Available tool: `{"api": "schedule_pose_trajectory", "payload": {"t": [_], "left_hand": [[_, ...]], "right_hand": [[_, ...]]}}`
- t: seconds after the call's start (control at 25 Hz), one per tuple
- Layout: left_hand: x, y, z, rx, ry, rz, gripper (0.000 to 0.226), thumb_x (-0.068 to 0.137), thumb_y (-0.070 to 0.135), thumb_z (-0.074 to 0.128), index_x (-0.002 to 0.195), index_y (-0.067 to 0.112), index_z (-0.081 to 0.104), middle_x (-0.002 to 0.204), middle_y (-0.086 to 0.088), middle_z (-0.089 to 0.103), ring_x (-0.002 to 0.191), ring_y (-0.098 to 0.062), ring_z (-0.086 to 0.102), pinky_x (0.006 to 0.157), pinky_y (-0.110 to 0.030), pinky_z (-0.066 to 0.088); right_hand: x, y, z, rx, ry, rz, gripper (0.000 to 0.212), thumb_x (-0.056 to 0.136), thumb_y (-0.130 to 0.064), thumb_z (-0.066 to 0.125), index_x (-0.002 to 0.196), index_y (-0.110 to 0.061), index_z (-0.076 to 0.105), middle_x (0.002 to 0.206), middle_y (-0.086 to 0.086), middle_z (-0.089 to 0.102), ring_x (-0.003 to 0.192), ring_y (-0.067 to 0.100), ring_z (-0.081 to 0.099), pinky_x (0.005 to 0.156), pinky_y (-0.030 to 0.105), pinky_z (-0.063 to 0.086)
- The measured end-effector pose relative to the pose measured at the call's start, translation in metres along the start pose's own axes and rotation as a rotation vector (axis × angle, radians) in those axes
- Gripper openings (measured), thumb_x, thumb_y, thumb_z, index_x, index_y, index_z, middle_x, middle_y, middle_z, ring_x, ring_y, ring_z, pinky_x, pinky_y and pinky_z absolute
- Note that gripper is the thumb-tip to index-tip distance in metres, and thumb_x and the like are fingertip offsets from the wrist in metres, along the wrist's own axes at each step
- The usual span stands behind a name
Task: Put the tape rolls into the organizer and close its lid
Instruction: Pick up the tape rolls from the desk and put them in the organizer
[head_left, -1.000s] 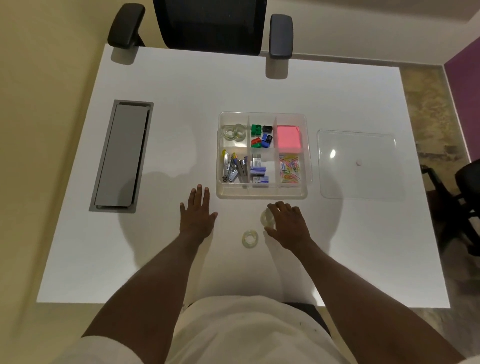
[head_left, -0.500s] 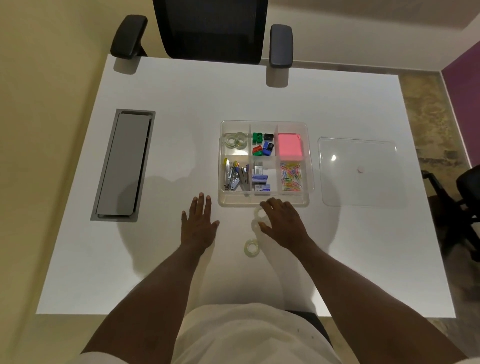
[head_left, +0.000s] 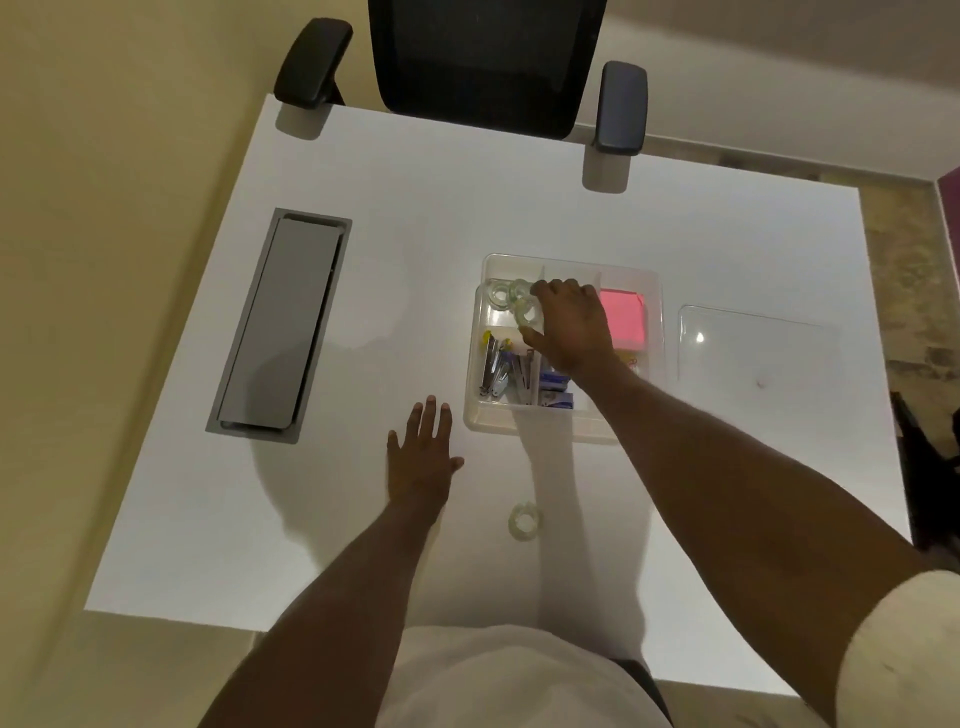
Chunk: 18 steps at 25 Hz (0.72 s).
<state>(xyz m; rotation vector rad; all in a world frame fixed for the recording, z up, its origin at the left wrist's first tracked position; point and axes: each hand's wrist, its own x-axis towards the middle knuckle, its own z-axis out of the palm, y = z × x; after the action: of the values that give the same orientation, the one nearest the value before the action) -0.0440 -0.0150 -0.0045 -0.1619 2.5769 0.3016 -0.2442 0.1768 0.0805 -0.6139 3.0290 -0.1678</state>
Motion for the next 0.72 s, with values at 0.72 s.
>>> {"api": "schedule_pose_trajectory", "payload": {"t": [0.72], "left_hand": [[0.004,0.004,0.01,-0.02,-0.018,-0.039,0.091,0.102,0.047,0.05,0.16,0.025,-0.018,0.167,-0.002,-0.029,0.154,-0.023,-0.024,0.127,-0.058,0.006]], "right_hand": [[0.067,-0.043,0.045,-0.139,-0.184,0.217,0.056,0.083,-0.053,0.074,0.117,-0.01,0.06,0.11,0.011,0.068,0.112,0.031,0.059,0.099,0.045,0.041]]}}
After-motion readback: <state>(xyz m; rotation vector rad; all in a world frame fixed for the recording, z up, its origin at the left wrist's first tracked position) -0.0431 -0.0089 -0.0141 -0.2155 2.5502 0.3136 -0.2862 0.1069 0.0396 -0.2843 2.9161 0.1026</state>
